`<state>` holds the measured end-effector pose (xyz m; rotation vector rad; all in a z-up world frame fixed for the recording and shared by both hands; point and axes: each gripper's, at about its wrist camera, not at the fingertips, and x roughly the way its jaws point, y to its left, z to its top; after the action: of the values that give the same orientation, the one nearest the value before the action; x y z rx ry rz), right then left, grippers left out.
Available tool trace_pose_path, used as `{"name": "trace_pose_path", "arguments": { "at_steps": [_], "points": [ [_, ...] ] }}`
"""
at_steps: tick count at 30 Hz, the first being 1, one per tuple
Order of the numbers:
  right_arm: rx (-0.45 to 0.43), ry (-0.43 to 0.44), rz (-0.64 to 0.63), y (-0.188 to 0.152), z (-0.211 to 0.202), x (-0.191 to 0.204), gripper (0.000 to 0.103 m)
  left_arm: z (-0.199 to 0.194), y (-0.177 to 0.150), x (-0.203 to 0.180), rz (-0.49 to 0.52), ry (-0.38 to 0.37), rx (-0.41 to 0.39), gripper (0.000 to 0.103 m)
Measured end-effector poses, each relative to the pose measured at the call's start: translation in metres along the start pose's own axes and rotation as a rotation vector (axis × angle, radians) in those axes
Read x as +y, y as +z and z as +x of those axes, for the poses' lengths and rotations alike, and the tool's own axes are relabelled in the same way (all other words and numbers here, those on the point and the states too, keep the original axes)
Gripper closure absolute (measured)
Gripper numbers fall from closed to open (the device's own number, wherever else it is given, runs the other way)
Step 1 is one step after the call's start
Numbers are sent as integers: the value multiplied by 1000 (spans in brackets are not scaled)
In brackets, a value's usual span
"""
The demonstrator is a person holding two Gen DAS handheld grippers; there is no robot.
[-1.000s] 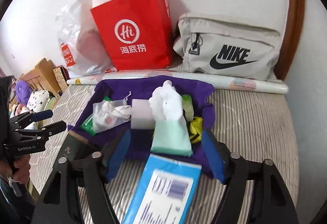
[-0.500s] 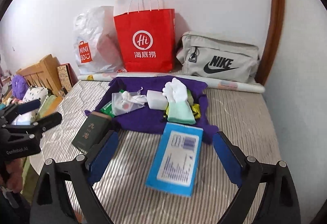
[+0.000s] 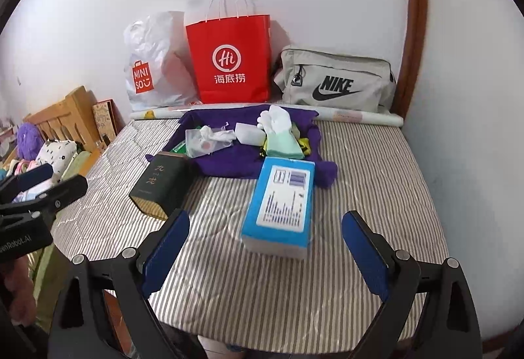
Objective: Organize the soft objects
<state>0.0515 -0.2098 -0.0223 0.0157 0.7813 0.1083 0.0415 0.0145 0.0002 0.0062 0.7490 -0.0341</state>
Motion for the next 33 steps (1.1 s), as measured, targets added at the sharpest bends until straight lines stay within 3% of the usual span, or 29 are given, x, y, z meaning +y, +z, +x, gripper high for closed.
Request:
{"name": "trace_pose_path", "arguments": {
  "at_steps": [9, 33],
  "points": [
    [5, 4, 15, -18, -15, -3, 10, -16, -18, -4, 0, -7, -10, 11],
    [-25, 15, 25, -23, -36, -6, 10, -27, -22, -11, 10, -11, -28, 11]
  ]
}}
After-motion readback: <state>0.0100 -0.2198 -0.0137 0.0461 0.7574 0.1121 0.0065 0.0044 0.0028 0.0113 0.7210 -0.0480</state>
